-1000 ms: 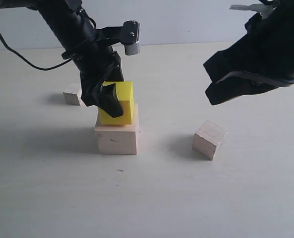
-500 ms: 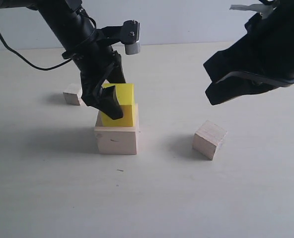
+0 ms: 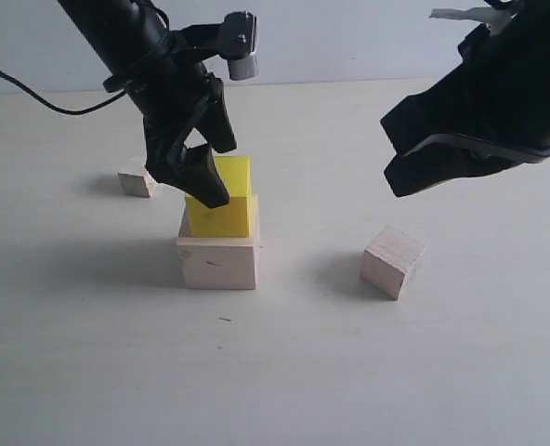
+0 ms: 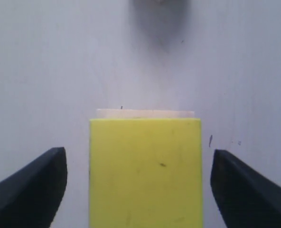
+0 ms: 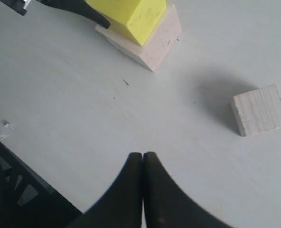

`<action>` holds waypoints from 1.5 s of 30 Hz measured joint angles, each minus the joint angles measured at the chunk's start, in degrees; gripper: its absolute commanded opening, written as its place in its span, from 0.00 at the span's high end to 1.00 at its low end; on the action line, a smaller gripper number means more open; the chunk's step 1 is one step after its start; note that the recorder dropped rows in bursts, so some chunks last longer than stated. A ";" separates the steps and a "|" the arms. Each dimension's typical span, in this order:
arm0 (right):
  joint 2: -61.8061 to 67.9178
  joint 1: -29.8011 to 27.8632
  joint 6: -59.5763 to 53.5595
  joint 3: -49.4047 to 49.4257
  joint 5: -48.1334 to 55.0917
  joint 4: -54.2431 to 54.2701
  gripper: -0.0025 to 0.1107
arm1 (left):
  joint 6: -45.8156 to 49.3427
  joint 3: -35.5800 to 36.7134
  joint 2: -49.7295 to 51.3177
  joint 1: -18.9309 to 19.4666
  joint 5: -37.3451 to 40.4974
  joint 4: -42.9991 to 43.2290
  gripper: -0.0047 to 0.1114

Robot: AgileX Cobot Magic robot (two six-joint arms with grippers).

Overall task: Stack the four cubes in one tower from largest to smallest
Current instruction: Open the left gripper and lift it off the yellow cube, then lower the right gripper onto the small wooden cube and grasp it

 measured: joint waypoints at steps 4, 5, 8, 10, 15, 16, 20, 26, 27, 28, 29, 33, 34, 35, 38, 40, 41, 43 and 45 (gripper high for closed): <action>0.00 0.00 0.00 0.00 -0.12 -0.78 0.98 | -0.85 -0.09 -2.78 0.00 0.56 0.09 0.28; 0.00 0.00 0.00 0.00 -0.59 -1.58 0.98 | -1.44 -0.09 -3.37 0.00 0.84 0.09 0.29; 0.00 0.00 2.62 0.00 -3.86 -7.79 0.98 | -4.02 -0.12 -5.82 0.00 1.39 0.59 0.38; 0.00 0.00 5.54 0.00 -6.05 -14.03 0.98 | -6.58 -0.12 -7.75 0.00 1.42 1.34 0.45; 0.38 0.00 7.87 0.00 -7.38 -24.12 0.93 | -12.07 -0.12 -13.06 0.00 1.84 2.58 0.51; 1.07 0.00 7.87 0.00 -7.38 -24.82 0.89 | -13.42 -0.12 -13.95 0.00 1.89 2.67 0.51; 6.31 0.00 4.62 0.00 -7.50 -25.52 0.69 | -19.24 -0.12 -18.05 0.00 1.98 3.96 0.51; 15.54 0.00 -1.11 0.00 -7.31 -25.41 0.27 | -26.81 -0.12 -23.30 0.00 2.11 6.80 0.51; 16.64 0.00 -1.39 0.00 -7.31 -25.44 0.24 | -27.70 -0.12 -24.01 0.00 2.11 6.96 0.51; 17.91 0.00 -1.75 0.00 -7.31 -25.44 0.24 | -28.45 -0.12 -24.62 0.00 2.11 7.07 0.51; 19.10 0.00 -1.88 0.00 -7.31 -25.44 0.24 | -29.02 -0.12 -25.07 0.00 2.11 7.07 0.51; 22.74 0.00 -2.24 0.00 -7.89 -25.44 0.24 | -31.02 -0.12 -26.48 0.00 2.15 7.07 0.51; 23.56 0.00 -2.24 0.00 -7.98 -25.44 0.24 | -31.24 -0.12 -26.70 0.00 2.15 7.07 0.51; 24.35 0.00 -2.36 0.00 -8.15 -25.38 0.24 | -31.24 -0.12 -26.83 0.00 2.15 7.12 0.51; 26.31 0.00 -3.16 0.00 -8.52 -25.28 0.24 | -31.63 -0.12 -26.85 0.00 2.15 7.21 0.51; 27.60 0.00 -4.18 0.00 -9.30 -25.28 0.24 | -31.61 -0.12 -26.85 0.00 2.25 7.09 0.51; 28.24 0.00 -4.49 0.00 -9.71 -25.28 0.24 | -31.69 -0.12 -26.85 0.00 2.29 6.99 0.51; 29.16 0.00 -5.29 0.00 -10.65 -25.28 0.24 | -31.83 0.22 -26.85 0.00 2.39 6.87 0.51; 30.12 0.00 -5.97 0.00 -11.20 -25.28 0.24 | -31.83 0.47 -26.85 0.00 2.52 6.87 0.51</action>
